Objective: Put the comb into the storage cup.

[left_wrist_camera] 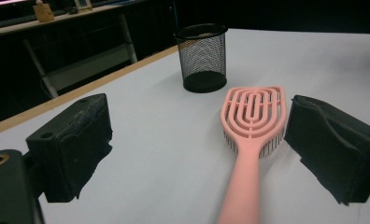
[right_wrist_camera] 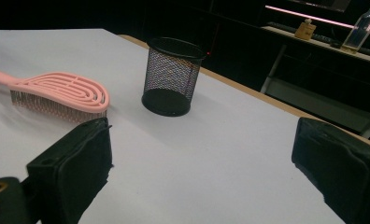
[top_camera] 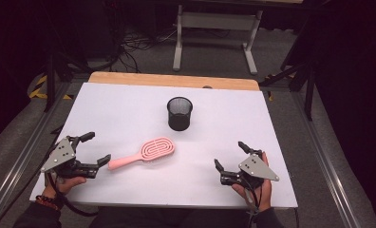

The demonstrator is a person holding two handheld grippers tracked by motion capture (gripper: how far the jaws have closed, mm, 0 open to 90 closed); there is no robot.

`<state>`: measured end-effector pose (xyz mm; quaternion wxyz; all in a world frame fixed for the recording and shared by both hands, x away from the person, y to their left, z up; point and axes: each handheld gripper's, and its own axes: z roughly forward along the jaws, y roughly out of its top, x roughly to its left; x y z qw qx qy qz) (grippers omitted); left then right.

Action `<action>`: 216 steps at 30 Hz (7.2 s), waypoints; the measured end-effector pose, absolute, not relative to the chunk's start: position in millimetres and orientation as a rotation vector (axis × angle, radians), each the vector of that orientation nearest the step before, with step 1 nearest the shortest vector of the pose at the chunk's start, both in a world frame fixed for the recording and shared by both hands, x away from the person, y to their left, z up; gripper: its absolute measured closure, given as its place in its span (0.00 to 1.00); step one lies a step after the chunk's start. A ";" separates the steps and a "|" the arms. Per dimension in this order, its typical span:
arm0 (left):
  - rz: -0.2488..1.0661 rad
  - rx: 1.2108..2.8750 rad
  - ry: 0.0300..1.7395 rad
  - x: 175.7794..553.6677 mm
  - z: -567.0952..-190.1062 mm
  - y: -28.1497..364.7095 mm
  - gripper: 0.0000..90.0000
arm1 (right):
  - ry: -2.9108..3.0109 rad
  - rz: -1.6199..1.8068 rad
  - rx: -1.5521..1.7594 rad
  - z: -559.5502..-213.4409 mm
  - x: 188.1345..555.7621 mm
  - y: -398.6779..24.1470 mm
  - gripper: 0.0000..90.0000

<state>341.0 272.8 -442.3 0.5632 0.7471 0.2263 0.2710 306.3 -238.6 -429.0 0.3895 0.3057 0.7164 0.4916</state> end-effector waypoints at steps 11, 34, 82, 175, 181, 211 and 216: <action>0.603 1.819 0.550 342.4 -441.8 270.0 0.10 | 1.835 1.252 0.775 -430.5 308.3 -238.2 0.06; 0.330 2.377 0.566 377.6 -430.2 210.4 0.13 | 1.859 1.217 0.779 -432.9 309.8 -236.9 0.07; 0.147 2.732 0.466 418.0 -445.3 148.1 0.75 | 1.875 1.173 0.799 -435.7 312.5 -236.5 0.09; 0.680 1.794 0.511 367.6 -426.2 163.9 0.77 | 1.886 1.300 0.829 -427.7 317.0 -222.2 0.05; 0.661 1.787 0.500 365.2 -432.2 152.2 0.77 | 1.854 1.372 0.830 -415.3 318.2 -207.4 0.07; 0.669 1.805 0.433 350.6 -446.2 112.7 0.77 | 1.902 1.605 0.788 -386.0 336.3 -133.9 0.06; 0.677 1.804 0.423 348.6 -447.9 108.1 0.77 | 1.887 1.642 0.816 -383.5 340.3 -131.3 0.06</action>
